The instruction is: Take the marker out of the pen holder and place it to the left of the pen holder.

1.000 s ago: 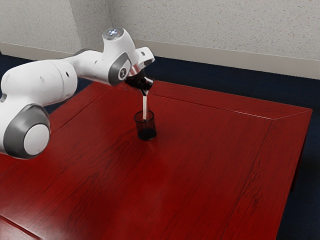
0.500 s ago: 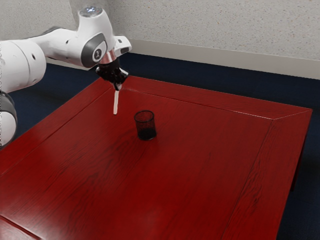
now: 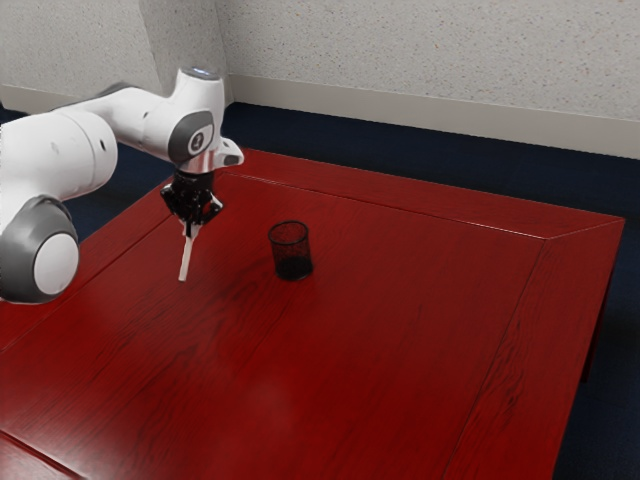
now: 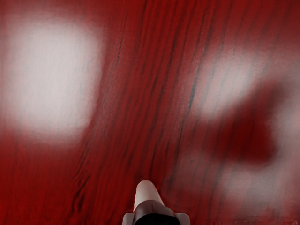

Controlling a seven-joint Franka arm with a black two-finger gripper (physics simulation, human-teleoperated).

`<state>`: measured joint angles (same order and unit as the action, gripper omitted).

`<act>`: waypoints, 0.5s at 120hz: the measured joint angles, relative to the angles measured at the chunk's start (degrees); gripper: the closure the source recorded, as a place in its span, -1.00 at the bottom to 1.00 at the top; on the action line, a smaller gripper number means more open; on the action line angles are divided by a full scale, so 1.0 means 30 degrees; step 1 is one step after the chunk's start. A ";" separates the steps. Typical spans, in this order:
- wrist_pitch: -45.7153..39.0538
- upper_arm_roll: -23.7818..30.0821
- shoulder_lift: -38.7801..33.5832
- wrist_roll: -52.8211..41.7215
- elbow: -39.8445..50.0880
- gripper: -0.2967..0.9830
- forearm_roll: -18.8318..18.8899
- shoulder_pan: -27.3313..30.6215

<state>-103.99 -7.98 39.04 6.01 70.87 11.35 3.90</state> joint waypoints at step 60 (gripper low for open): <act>0.0984 0.2059 -0.2265 -0.0456 0.0087 -0.39 -0.0657 0.0132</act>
<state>-101.04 -1.81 32.25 4.65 71.13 9.38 4.30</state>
